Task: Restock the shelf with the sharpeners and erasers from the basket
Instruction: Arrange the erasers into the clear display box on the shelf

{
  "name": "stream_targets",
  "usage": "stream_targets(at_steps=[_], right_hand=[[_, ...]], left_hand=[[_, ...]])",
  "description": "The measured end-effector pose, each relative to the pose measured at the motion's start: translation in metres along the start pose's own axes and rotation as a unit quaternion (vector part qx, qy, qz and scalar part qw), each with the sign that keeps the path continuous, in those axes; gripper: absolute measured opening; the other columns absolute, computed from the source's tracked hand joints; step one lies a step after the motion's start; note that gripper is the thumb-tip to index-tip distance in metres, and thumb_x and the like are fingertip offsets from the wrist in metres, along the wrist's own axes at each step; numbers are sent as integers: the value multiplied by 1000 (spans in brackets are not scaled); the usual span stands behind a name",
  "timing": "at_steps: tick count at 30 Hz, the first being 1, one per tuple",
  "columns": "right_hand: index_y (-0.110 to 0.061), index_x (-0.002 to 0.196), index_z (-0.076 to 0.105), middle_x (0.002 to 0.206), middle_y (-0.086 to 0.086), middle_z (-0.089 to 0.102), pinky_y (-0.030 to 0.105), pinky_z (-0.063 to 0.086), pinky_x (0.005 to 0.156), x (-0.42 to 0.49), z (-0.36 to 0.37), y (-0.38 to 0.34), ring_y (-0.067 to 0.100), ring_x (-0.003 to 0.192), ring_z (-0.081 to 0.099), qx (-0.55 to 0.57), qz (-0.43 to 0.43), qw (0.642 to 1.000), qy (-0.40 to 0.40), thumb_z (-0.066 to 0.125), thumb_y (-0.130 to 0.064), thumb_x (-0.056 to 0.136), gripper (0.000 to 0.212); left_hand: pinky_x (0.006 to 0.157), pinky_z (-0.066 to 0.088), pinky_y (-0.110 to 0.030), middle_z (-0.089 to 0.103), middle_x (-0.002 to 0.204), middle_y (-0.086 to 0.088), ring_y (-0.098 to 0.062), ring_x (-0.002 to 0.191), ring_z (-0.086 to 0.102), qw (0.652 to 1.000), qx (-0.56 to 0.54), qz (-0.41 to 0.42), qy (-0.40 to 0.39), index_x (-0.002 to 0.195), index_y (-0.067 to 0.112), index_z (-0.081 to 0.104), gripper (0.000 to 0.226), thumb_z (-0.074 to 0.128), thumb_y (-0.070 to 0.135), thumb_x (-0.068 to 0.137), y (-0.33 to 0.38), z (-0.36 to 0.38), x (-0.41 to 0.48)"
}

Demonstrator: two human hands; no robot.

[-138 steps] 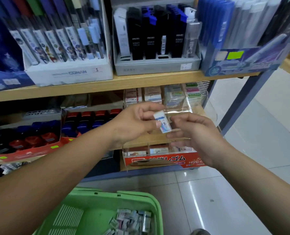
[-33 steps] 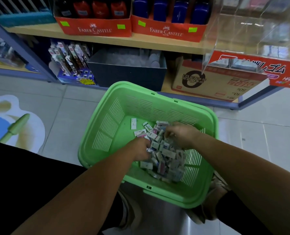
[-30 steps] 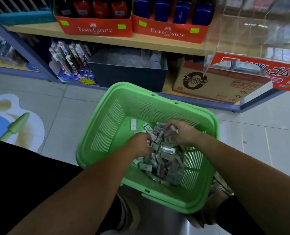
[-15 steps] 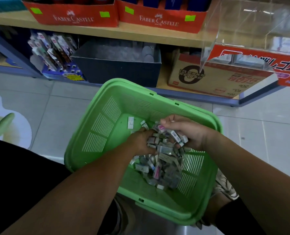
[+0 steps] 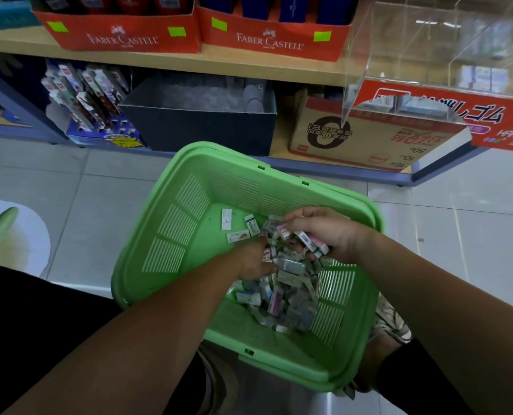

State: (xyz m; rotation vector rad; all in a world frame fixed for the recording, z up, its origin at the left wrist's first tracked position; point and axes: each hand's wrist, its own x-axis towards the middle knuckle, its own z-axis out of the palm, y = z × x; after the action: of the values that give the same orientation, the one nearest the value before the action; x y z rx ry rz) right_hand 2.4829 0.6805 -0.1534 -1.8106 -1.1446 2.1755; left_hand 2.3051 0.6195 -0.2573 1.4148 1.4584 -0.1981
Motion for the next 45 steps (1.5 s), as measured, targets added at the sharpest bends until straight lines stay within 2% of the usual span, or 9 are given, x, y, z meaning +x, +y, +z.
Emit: stream_targets(at_steps=[10, 14, 22, 27, 31, 34, 40, 42, 45], right_hand=[[-21, 78, 69, 79, -7, 68, 27, 45, 71, -54, -4, -37, 14, 80, 62, -226, -39, 973, 26, 88, -38, 81, 26], [-20, 86, 73, 95, -7, 65, 27, 43, 76, -107, -7, -78, 16, 97, 59, -315, -71, 941, 105, 84, -50, 83, 31], [-26, 100, 76, 128, -5, 64, 35, 40, 105, -200, -19, -139, 17, 125, 54, -286, -116, 948, 84, 84, -55, 79, 37], [-9, 98, 74, 89, -2, 67, 14, 44, 47, -207, -22, -149, 9, 73, 58, -226, -173, 955, 88, 81, -38, 90, 31], [-10, 88, 69, 75, 9, 65, 19, 38, 40, -205, -28, -150, 9, 47, 48, -191, -226, 949, 111, 78, -29, 94, 21], [-22, 84, 68, 77, 1, 73, 24, 48, 48, -203, -35, -152, 4, 51, 56, -337, -296, 870, 204, 79, -36, 91, 19], [-30, 86, 67, 78, -14, 65, 34, 50, 63, -183, -43, -161, 14, 75, 63, -532, -440, 659, 298, 77, -40, 84, 14], [-34, 90, 71, 83, -15, 70, 36, 55, 67, -178, -49, -165, 12, 78, 66, -488, -440, 701, 277, 84, -45, 81, 19], [-38, 96, 75, 81, -17, 73, 25, 54, 70, -179, -59, -172, 6, 75, 69, -277, -396, 847, 222, 89, -42, 77, 24]], left_hand=[[83, 63, -39, 69, 108, 2, -21, 94, 70, 978, -207, 23, 7, 113, 23, 63, 19, 72, 30, 97, 37, -49, -59], [84, 63, -42, 77, 107, -13, -29, 96, 76, 919, -388, 65, -31, 121, 7, 62, 19, 61, 8, 102, 80, -88, -102], [91, 54, -35, 75, 119, -1, -19, 110, 68, 915, -362, 170, 56, 123, 16, 68, 26, 60, 31, 104, 149, -152, -182], [86, 54, -37, 76, 106, -7, -20, 94, 67, 895, -388, 212, 49, 120, 10, 69, 25, 61, 26, 103, 174, -179, -197], [79, 59, -33, 73, 90, -4, -17, 83, 69, 883, -411, 214, 68, 121, 8, 66, 20, 62, 12, 101, 170, -199, -192], [65, 54, -33, 67, 86, -9, -17, 67, 64, 863, -460, 192, 82, 110, 7, 65, 14, 59, 1, 99, 173, -207, -183], [49, 37, -24, 62, 84, -7, -9, 53, 44, 885, -428, 172, 62, 114, 9, 67, 30, 66, 36, 100, 187, -205, -169], [48, 37, -23, 62, 85, -11, -9, 53, 43, 868, -457, 181, 69, 115, 6, 71, 21, 68, 19, 99, 184, -211, -165], [51, 35, -25, 61, 76, -5, -8, 56, 42, 867, -442, 215, 82, 115, 11, 77, 20, 66, 11, 99, 177, -222, -164]])
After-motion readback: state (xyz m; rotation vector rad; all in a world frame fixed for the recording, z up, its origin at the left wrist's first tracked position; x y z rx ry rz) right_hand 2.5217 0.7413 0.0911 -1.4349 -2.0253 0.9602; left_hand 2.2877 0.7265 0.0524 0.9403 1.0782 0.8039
